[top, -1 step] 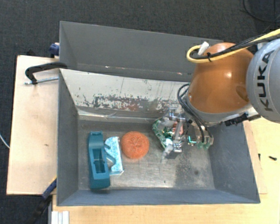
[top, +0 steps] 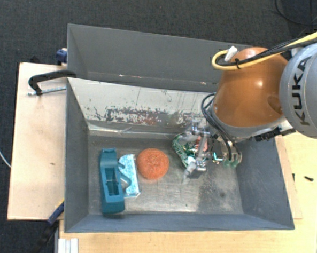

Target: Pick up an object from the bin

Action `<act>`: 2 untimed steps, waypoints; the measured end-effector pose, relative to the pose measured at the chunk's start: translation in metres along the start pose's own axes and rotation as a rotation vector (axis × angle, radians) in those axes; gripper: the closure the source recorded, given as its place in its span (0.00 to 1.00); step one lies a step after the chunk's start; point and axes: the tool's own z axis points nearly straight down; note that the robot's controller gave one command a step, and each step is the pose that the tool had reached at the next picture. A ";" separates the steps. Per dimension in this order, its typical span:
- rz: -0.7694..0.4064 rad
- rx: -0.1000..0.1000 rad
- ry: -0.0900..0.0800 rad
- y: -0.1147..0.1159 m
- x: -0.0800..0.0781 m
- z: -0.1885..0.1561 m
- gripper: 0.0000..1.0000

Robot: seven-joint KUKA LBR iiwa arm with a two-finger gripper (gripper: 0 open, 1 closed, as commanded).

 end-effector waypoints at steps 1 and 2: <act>0.000 0.000 -0.003 0.000 -0.001 -0.001 0.00; -0.348 0.001 -0.010 -0.006 -0.012 -0.003 1.00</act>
Offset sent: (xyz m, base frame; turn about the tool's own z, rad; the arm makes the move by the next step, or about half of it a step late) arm 0.0110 -0.0071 0.0021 -0.3492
